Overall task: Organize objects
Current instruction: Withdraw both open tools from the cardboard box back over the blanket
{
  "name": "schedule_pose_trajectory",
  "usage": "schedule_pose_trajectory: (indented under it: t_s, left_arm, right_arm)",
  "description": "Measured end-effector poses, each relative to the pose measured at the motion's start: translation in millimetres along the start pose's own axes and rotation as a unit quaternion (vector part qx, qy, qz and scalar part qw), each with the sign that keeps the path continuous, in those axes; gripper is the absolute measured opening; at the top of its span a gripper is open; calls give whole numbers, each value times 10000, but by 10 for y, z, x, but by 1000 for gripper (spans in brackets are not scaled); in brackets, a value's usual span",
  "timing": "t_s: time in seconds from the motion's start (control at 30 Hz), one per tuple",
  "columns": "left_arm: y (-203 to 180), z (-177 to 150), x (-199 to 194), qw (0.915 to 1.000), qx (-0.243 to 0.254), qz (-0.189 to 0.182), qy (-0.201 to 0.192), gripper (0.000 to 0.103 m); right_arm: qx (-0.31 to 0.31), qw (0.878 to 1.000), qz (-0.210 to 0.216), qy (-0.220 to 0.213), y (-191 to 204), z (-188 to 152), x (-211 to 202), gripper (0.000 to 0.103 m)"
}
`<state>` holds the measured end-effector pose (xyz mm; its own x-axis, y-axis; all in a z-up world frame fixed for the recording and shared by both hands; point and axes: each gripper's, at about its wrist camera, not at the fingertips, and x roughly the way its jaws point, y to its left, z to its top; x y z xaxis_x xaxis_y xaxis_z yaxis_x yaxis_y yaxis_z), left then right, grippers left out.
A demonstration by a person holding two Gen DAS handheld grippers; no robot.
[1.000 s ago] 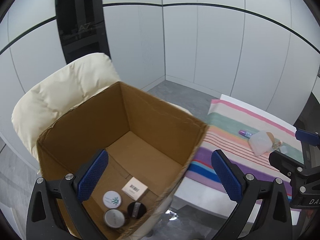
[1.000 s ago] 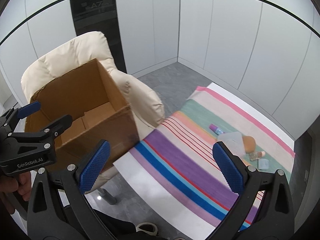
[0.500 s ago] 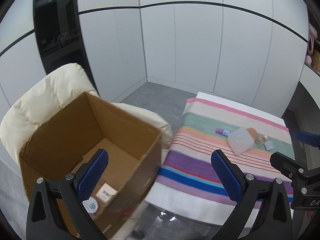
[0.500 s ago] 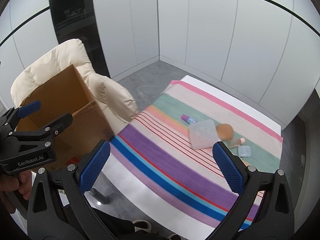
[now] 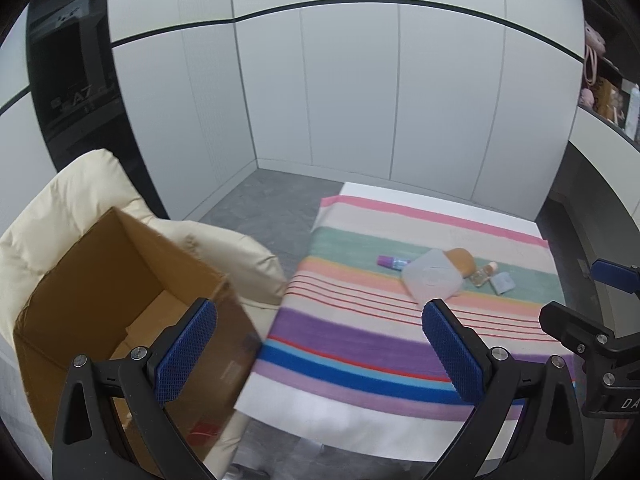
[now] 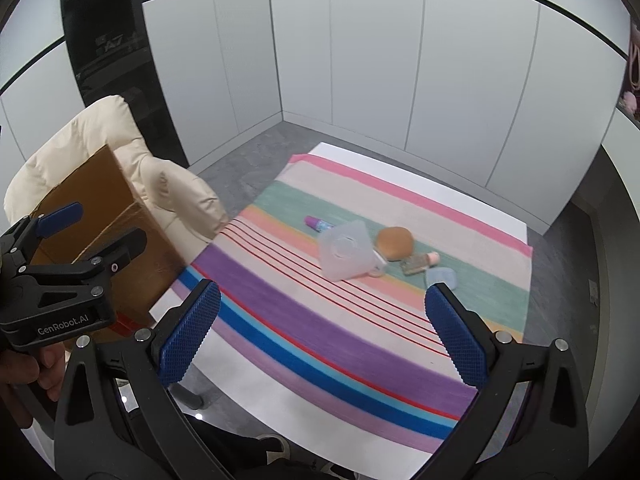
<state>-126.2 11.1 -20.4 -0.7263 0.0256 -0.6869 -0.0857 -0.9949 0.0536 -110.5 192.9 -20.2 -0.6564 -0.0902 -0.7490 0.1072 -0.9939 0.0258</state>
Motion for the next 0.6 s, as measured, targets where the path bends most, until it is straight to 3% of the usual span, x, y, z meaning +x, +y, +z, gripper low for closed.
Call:
schedule_pose_trajectory:
  t_s: [0.6]
  left_arm:
    - [-545,33,29,9989,357,-291,1,103]
  right_arm:
    - [378,9987,-330,-20,-527,-153,-149,103]
